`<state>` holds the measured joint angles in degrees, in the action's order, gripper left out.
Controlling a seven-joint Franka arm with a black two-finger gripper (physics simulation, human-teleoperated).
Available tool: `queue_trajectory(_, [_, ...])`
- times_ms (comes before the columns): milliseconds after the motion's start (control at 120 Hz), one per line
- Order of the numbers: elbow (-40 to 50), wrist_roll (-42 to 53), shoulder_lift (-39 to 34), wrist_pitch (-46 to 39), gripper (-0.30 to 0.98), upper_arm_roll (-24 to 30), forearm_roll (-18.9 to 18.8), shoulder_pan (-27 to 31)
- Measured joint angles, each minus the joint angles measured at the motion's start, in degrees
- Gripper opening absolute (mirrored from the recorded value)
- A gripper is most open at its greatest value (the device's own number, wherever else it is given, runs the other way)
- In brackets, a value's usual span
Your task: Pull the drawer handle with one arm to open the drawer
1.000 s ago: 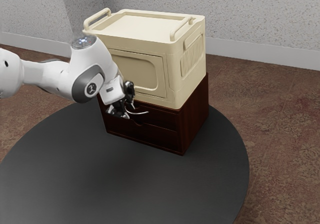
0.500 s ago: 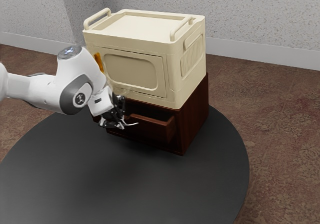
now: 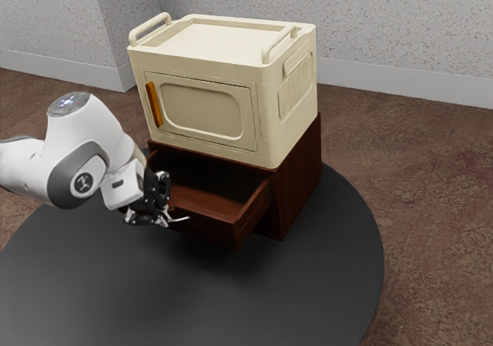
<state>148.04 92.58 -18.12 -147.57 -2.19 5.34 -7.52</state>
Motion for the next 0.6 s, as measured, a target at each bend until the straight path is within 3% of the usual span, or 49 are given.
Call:
queue_trajectory(283, [3.82, 0.55, -3.97, -0.14, -0.1, 0.0, 0.13, -0.21])
queue_trajectory(600, [4.38, 0.73, -5.66, 1.64, 0.17, 0.0, -0.01, -0.46])
